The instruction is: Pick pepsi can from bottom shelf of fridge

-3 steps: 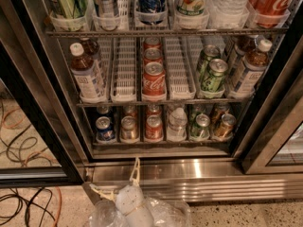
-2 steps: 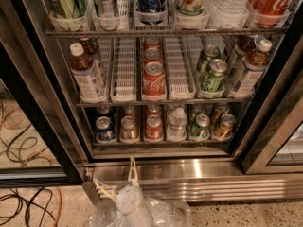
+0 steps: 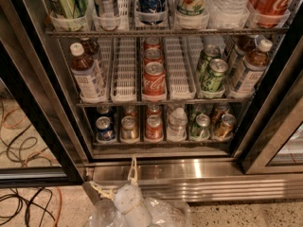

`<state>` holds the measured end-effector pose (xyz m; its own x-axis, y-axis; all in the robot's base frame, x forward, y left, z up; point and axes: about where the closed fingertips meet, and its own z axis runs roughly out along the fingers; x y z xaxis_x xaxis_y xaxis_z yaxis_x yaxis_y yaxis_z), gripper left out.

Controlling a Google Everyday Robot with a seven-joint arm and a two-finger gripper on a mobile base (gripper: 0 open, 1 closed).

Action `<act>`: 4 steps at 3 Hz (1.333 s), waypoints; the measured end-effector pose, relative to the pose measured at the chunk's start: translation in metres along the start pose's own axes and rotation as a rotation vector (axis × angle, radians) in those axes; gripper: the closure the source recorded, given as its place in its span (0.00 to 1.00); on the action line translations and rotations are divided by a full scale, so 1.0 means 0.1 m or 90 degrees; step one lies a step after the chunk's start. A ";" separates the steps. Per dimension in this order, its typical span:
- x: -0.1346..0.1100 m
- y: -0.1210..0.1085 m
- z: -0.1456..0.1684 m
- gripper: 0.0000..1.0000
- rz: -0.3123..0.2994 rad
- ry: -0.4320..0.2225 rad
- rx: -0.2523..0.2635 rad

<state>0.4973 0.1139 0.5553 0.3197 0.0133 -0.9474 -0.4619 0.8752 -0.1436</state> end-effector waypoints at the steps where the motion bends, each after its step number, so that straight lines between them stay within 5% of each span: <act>1: 0.04 0.01 0.09 0.22 -0.004 0.002 -0.003; 3: 0.08 -0.06 0.36 0.08 -0.011 -0.003 -0.015; 4: 0.08 -0.11 0.53 0.11 -0.017 -0.010 -0.022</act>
Offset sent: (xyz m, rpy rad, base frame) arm 0.0331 0.0106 -0.0001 -0.0228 -0.0002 0.0136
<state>0.5491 0.1297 0.5649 0.3457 -0.0023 -0.9383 -0.4816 0.8578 -0.1795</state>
